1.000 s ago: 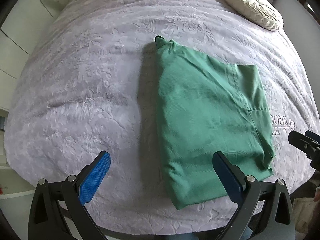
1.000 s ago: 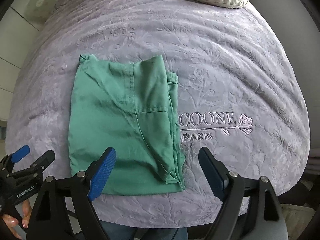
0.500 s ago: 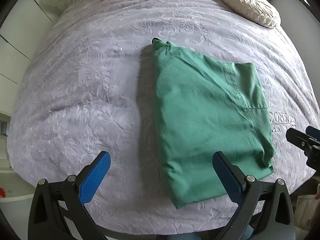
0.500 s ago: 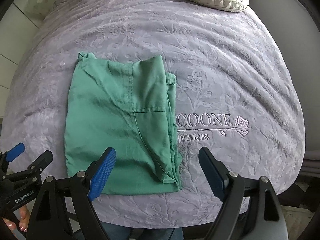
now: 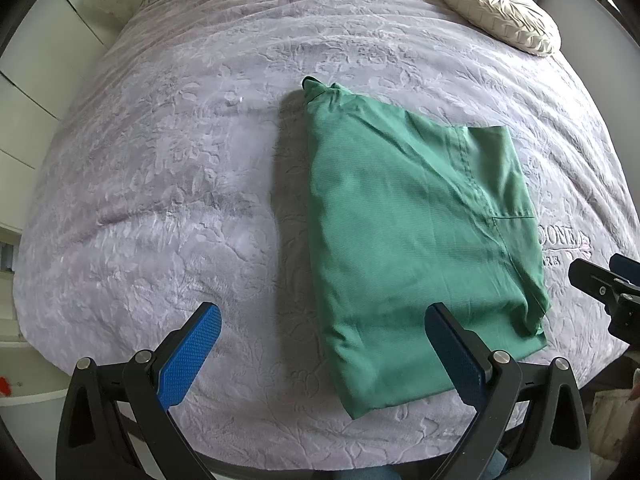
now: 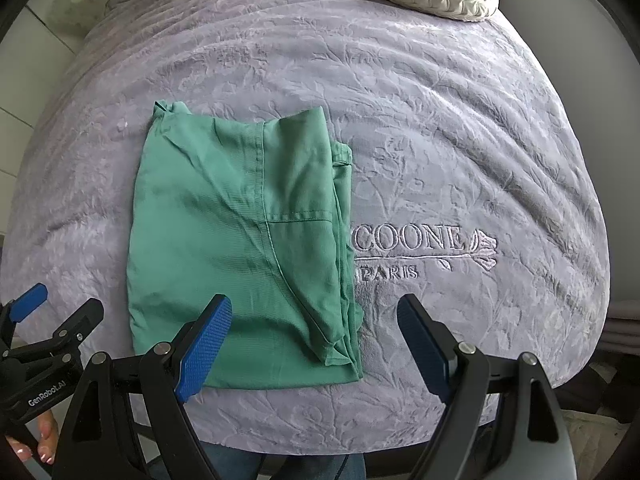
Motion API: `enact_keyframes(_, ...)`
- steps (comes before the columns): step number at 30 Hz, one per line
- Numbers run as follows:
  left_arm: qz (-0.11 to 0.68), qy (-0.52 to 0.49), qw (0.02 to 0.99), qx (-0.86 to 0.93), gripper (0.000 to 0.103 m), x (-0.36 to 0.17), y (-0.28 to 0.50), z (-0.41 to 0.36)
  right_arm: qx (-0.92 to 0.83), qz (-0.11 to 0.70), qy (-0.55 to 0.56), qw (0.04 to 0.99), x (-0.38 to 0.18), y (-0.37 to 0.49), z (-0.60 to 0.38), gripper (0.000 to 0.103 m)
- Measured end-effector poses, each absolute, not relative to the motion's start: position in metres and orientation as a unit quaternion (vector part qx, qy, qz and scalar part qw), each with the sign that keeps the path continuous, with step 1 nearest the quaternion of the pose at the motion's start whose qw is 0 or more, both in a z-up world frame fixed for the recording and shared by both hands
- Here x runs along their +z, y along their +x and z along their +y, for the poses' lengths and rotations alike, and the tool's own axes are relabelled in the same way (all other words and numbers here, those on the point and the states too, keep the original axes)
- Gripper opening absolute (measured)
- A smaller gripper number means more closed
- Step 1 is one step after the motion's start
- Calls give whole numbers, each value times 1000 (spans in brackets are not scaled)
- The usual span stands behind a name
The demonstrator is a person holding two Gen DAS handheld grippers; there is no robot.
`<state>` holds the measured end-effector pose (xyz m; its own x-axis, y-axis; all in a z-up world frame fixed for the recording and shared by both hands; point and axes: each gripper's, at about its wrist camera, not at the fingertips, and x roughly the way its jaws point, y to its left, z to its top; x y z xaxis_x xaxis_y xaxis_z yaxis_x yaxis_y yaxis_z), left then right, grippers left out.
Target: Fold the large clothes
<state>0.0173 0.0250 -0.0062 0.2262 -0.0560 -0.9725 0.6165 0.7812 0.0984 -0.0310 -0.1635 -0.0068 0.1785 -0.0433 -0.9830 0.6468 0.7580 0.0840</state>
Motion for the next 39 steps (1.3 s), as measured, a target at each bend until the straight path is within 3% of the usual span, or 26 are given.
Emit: enact_keyframes(39,575,260,741,-231,102,-7,20,16,-232,605,241,722,-10,-24,-166,87)
